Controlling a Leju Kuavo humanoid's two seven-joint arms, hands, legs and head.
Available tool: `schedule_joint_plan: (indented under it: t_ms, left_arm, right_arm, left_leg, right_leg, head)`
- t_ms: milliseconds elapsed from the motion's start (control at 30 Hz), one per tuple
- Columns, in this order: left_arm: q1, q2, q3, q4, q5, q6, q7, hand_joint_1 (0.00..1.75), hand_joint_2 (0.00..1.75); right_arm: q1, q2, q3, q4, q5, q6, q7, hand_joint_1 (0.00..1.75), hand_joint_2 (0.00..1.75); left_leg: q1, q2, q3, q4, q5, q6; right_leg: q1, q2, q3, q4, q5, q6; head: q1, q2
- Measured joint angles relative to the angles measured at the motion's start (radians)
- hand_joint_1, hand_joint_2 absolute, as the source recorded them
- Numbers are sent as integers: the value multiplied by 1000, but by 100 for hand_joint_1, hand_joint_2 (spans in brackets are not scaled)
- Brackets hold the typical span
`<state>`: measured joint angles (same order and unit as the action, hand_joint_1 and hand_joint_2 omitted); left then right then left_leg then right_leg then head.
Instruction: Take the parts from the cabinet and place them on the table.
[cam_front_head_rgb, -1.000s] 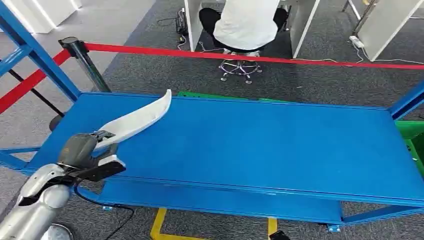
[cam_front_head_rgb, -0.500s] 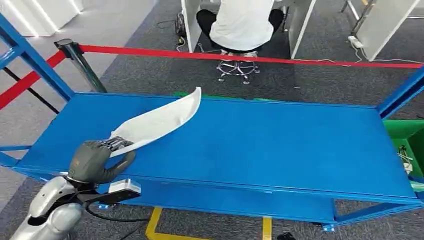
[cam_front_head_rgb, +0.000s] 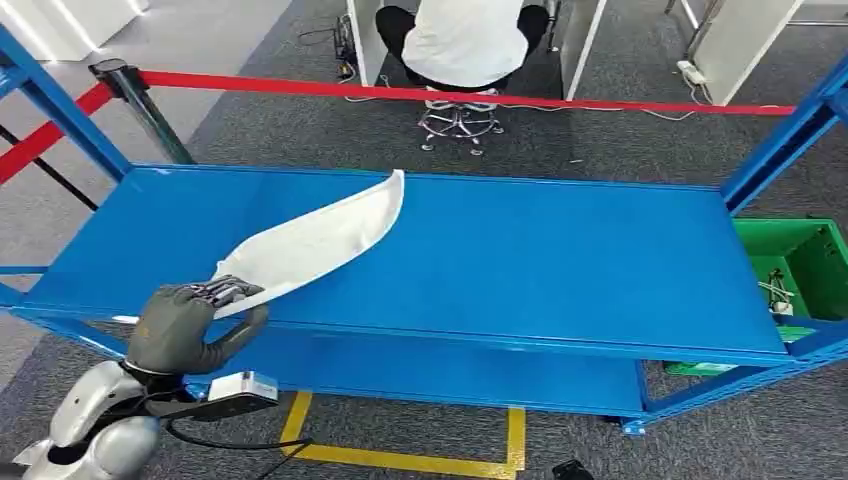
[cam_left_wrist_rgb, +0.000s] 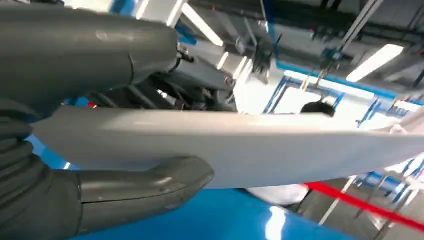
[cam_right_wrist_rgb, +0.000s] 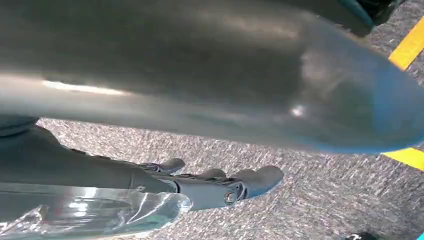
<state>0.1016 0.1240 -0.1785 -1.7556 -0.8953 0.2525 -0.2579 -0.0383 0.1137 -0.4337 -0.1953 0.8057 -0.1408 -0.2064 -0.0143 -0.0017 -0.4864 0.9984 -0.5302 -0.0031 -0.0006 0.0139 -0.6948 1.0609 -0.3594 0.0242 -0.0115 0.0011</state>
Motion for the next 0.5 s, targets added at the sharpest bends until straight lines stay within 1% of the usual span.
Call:
schedule_joint_plan:
  t_ms: [33,67,100,133,167,200,233,267,300,333,367,400,433,467,500]
  left_arm:
    - [1,0,-1,0,-4,0,0,175,175]
    - [3,-1,-3,-1,-6,2,0,175,175]
    - [2,-3,-6,-1,-9,3,0,175,175]
    - [3,-3,-9,-1,-11,3,0,175,175]
    - [4,-3,-12,-1,-11,5,0,175,175]
    - [4,-4,-13,-1,-11,6,0,175,175]
    - [4,-5,-13,-1,-11,6,0,175,175]
    - [5,-5,-14,-1,-11,7,0,175,175]
    - [7,-5,-15,-1,-11,8,0,175,175]
    - [8,-6,-16,-1,-11,8,0,175,175]
    - [9,-6,-16,-1,-11,8,0,175,175]
    - [9,-7,-16,-1,-11,10,0,175,175]
    - [10,-8,-16,-2,-11,12,0,175,175]
    - [10,-8,-17,-2,-11,16,0,175,175]
    - [10,-8,-18,-2,-11,19,0,175,175]
  right_arm:
    - [1,0,0,0,1,1,0,0,0]
    - [3,0,0,0,2,2,0,0,0]
    - [5,-2,0,0,3,2,-2,0,0]
    - [8,-2,-1,0,5,2,-2,0,0]
    - [7,-2,-1,0,8,4,-2,0,0]
    - [6,-2,-2,0,9,5,-3,0,0]
    - [4,-2,-2,0,11,5,-3,0,0]
    - [4,-2,-3,0,11,5,-4,0,0]
    - [4,-2,-3,0,12,5,-4,0,0]
    - [4,-2,-5,0,12,5,-4,0,0]
    - [3,-3,-6,0,12,5,-4,0,0]
    - [1,-4,-7,0,12,5,-4,0,0]
    - [-3,-4,-7,0,13,4,-4,0,0]
    - [-6,-4,-7,0,15,1,-4,0,0]
    - [-6,-4,-8,0,19,-5,-3,0,0]
  left_leg:
    - [-3,0,-5,0,9,0]
    - [1,0,-11,-11,24,5]
    - [6,4,-16,-13,36,9]
    - [7,4,-27,-13,46,16]
    - [8,4,-39,-13,57,19]
    - [8,5,-51,-13,68,21]
    - [7,6,-67,-12,79,21]
    - [6,5,-80,-11,90,21]
    - [6,5,-94,-11,101,20]
    - [6,5,-107,-10,112,18]
    - [5,5,-120,-10,122,16]
    - [5,5,-128,-9,131,12]
    - [2,5,-133,-8,138,6]
    - [2,6,-136,-7,145,2]
    - [3,6,-136,-9,156,-3]
  right_leg:
    - [-2,-1,0,-9,13,6]
    - [1,0,-2,-14,23,14]
    - [-2,0,-6,-10,6,18]
    - [-1,-3,-20,21,-51,24]
    - [-3,-5,-35,90,-122,29]
    - [-3,-5,-50,165,-175,31]
    - [-2,-5,-61,238,-208,34]
    - [-2,-5,-59,278,-206,34]
    - [-1,-5,-39,280,-181,34]
    - [-1,-5,0,246,-143,31]
    - [0,-5,64,171,-110,27]
    - [1,-5,136,77,-107,23]
    - [4,-5,190,-10,-151,20]
    - [5,-4,215,-58,-165,18]
    - [7,-4,199,-55,-160,13]
  head:
    - [0,0]
    - [0,0]
    - [1,0]
    - [4,0]
    - [6,0]
    - [5,0]
    - [5,0]
    - [5,0]
    - [5,0]
    - [5,0]
    - [5,0]
    - [5,0]
    - [5,0]
    - [4,0]
    - [3,0]
